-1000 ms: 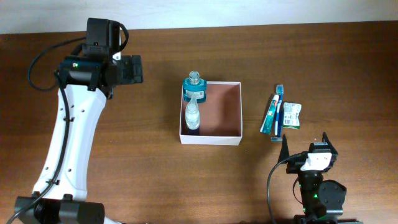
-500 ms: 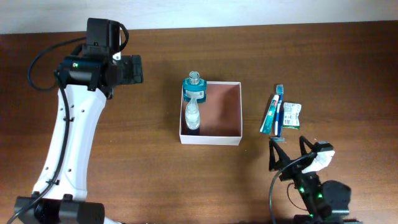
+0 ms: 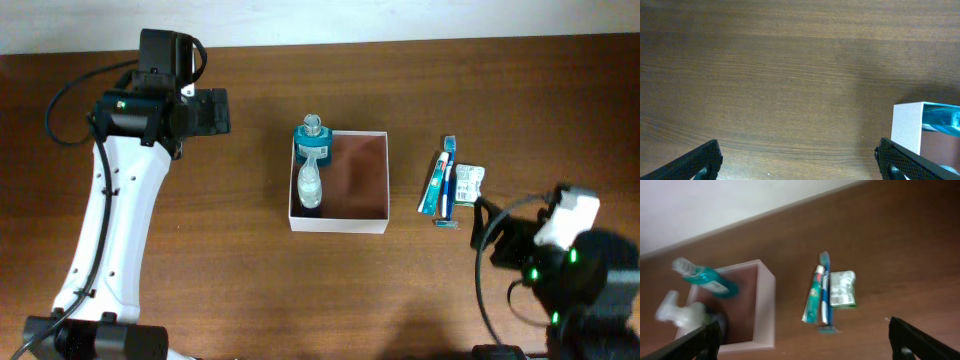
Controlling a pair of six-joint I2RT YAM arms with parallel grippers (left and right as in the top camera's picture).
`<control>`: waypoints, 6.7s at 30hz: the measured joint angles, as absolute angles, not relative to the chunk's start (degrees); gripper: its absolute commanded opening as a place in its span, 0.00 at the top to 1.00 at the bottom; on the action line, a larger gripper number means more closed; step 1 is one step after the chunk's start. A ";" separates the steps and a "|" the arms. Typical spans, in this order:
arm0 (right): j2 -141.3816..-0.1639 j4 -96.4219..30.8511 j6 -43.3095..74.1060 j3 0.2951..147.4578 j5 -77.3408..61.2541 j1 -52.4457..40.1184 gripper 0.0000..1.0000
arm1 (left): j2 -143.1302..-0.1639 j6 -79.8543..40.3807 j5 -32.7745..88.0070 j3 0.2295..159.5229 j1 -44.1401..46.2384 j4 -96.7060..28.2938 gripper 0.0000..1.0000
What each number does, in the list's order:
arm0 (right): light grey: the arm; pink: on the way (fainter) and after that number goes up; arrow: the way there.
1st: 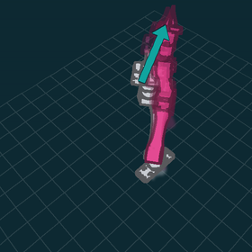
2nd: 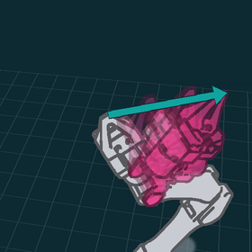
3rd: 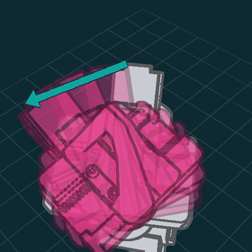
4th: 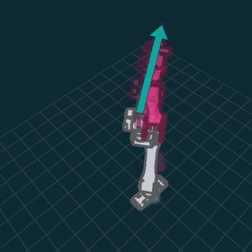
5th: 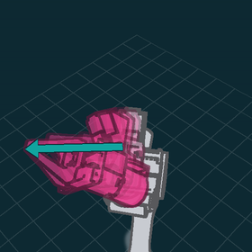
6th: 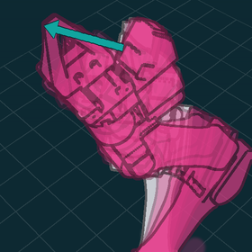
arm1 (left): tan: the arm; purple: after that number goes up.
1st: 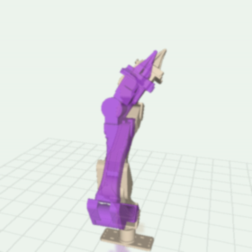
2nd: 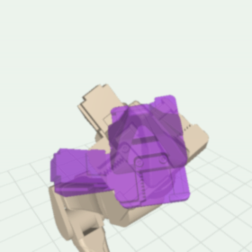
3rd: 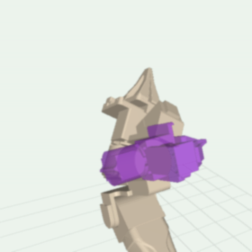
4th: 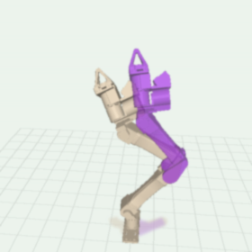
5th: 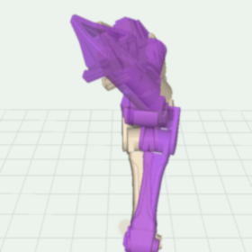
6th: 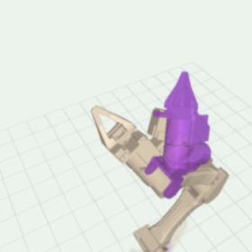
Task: Pack container
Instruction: 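Move the right gripper over the green-white soap bar, then lower the right gripper onto the soap bar and close on it, then lift the soap bar and carry it over the box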
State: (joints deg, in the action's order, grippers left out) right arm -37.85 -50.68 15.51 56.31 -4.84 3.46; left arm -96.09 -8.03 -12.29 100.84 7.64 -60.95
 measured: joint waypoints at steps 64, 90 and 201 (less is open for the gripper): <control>-104.77 -32.36 5.87 64.31 5.30 5.93 0.34 | -96.09 -8.03 -12.29 100.84 7.64 -60.93 0.01; -105.38 -33.39 3.84 64.31 4.91 7.31 0.57 | -96.09 -8.03 -12.29 100.84 7.64 -60.93 0.01; -96.62 -51.40 23.64 86.37 -2.48 -25.76 0.82 | -96.09 -8.03 -12.29 100.84 7.64 -60.93 0.01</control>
State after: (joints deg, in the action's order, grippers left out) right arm -96.62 -51.40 23.64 86.37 -2.48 -25.76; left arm -96.09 -8.03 -12.29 100.84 7.64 -60.93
